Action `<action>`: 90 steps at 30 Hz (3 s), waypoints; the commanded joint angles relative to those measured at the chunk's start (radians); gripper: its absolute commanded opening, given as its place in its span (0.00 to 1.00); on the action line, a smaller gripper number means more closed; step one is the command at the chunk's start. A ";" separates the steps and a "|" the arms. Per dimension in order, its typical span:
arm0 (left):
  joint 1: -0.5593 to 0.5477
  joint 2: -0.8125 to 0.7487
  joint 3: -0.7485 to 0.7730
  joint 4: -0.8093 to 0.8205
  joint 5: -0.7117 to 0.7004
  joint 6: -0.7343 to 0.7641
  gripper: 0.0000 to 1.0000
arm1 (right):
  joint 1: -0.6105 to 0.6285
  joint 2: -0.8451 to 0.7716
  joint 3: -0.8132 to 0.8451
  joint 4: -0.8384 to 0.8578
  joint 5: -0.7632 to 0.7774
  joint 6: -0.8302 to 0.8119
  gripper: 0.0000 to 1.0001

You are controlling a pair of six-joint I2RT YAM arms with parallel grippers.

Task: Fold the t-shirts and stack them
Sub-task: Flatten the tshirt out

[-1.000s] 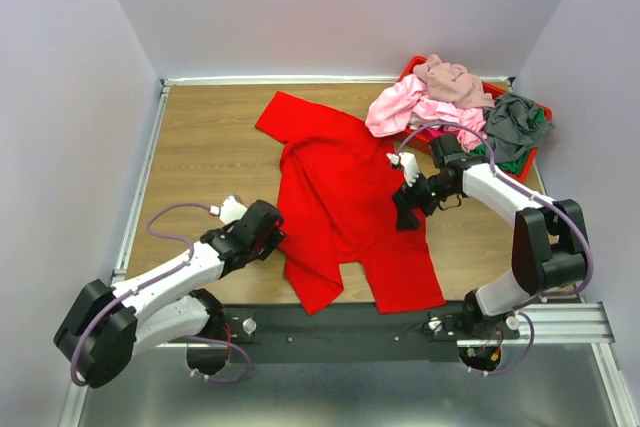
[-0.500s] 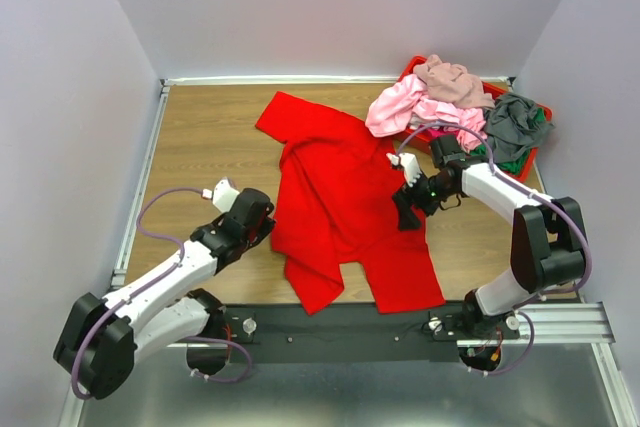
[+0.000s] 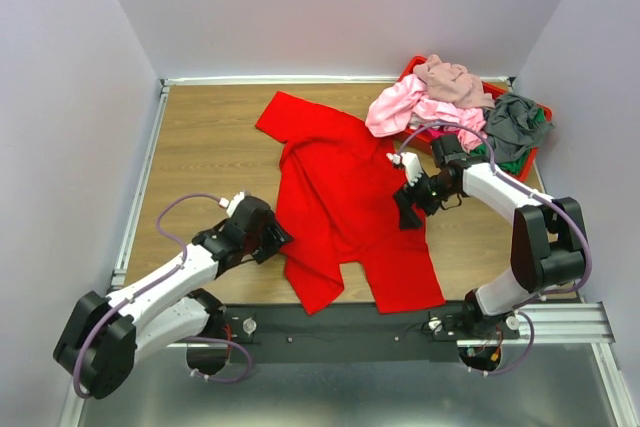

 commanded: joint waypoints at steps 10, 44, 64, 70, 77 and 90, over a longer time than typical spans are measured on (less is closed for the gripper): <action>0.004 0.184 0.028 0.073 -0.041 0.002 0.54 | -0.017 0.017 0.003 0.018 0.021 0.011 1.00; 0.120 0.003 0.191 0.018 -0.347 0.229 0.00 | -0.015 0.144 0.000 0.030 0.188 0.070 0.16; 0.828 0.503 0.416 0.296 0.017 0.411 0.00 | -0.014 0.159 -0.008 0.038 0.297 0.077 0.00; 0.865 0.623 0.549 0.182 0.142 0.558 0.14 | -0.015 0.124 -0.006 0.032 0.238 0.058 0.25; 0.869 0.402 0.426 0.240 0.287 0.634 0.69 | -0.014 0.049 0.006 0.002 0.091 0.018 1.00; 0.880 0.156 0.096 0.440 0.663 0.533 0.98 | -0.014 -0.204 -0.083 -0.046 -0.449 -0.286 1.00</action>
